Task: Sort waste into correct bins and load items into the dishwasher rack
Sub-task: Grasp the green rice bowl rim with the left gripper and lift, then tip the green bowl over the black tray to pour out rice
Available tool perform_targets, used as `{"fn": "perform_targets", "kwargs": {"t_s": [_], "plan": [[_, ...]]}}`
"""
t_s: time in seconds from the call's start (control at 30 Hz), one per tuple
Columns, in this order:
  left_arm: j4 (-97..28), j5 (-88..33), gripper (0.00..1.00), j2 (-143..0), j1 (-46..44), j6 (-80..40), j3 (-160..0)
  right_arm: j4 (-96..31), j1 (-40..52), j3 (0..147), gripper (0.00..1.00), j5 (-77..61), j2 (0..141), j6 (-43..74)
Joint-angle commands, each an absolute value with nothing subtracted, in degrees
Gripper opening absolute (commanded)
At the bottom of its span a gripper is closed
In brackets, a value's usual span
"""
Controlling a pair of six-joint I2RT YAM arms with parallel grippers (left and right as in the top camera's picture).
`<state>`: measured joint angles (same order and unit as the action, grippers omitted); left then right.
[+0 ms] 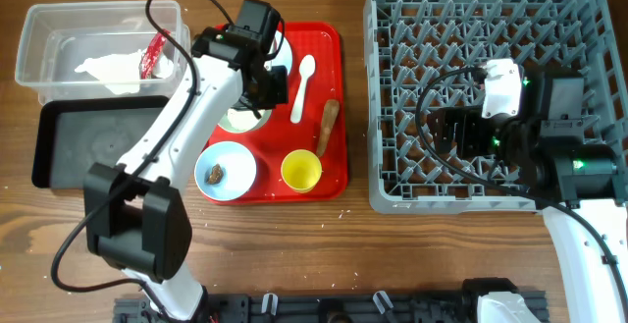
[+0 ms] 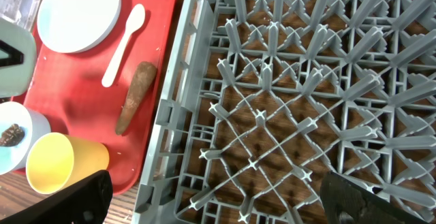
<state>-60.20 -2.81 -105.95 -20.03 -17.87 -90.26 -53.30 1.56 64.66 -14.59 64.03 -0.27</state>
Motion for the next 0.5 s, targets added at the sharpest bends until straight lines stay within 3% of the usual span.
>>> {"fn": "perform_targets", "kwargs": {"t_s": [0.0,0.47], "plan": [[-61.4,-1.8,0.04,-102.8,-16.7,-21.1,-90.1,-52.9,1.5,65.1,0.99,-15.5,64.4,0.0],[-64.0,-2.5,0.04,-101.7,3.8,-19.7,-90.1,-52.6,1.5,65.1,0.99,-15.6,64.4,0.0]]}}
